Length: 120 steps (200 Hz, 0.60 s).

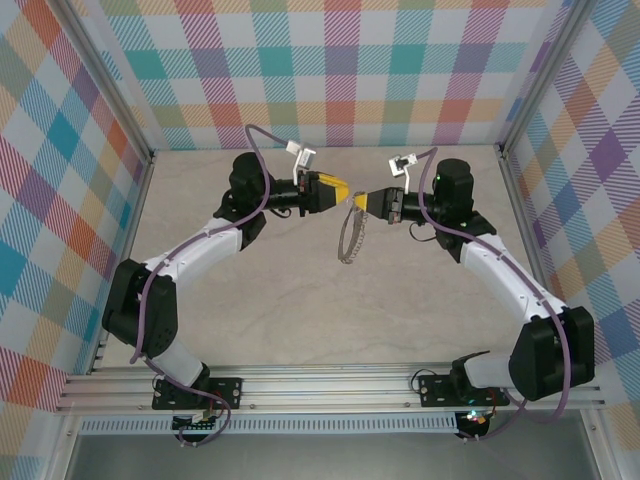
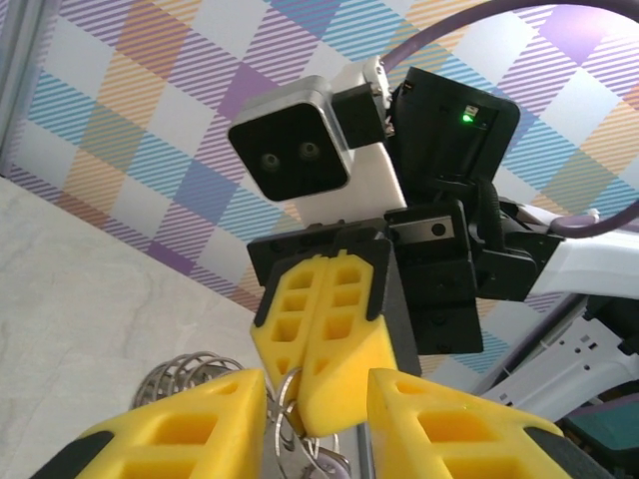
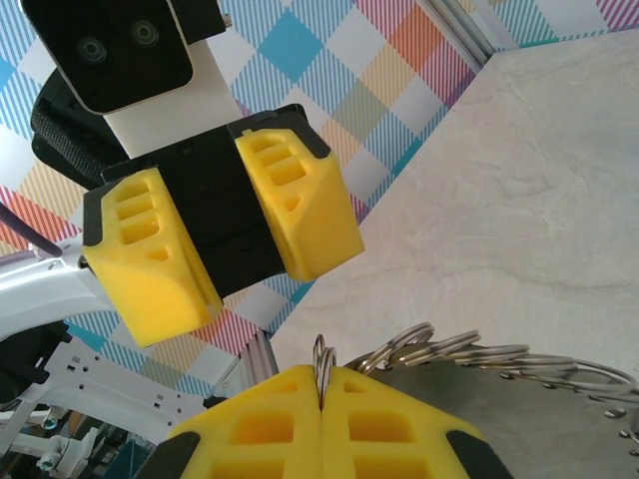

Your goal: Put the keys on the keyring

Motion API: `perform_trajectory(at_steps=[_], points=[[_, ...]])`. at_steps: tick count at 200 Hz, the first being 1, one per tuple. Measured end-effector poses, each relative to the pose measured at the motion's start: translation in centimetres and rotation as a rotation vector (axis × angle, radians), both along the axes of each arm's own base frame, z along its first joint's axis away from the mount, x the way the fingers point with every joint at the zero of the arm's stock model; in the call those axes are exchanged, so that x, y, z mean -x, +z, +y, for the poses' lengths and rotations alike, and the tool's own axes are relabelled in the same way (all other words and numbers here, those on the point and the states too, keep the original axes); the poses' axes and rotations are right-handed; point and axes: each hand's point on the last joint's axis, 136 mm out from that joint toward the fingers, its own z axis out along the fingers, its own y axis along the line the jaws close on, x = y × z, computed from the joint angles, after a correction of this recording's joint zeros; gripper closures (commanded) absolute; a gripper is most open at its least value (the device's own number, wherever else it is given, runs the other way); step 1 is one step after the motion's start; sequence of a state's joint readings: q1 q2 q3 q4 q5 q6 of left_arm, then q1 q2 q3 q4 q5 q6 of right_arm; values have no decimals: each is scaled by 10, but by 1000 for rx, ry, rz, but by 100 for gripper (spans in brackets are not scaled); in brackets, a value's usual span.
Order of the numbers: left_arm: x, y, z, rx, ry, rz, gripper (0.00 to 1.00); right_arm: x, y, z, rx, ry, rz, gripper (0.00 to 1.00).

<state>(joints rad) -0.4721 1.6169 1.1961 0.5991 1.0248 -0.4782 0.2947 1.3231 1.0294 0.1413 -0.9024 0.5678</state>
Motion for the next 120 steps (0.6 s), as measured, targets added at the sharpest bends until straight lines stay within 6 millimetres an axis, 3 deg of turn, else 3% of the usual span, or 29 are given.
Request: perform_trajectory(at_steps=[120], points=[[-3, -17, -4, -32, -31, 58, 67, -5, 5, -1, -19, -10, -20, 100]])
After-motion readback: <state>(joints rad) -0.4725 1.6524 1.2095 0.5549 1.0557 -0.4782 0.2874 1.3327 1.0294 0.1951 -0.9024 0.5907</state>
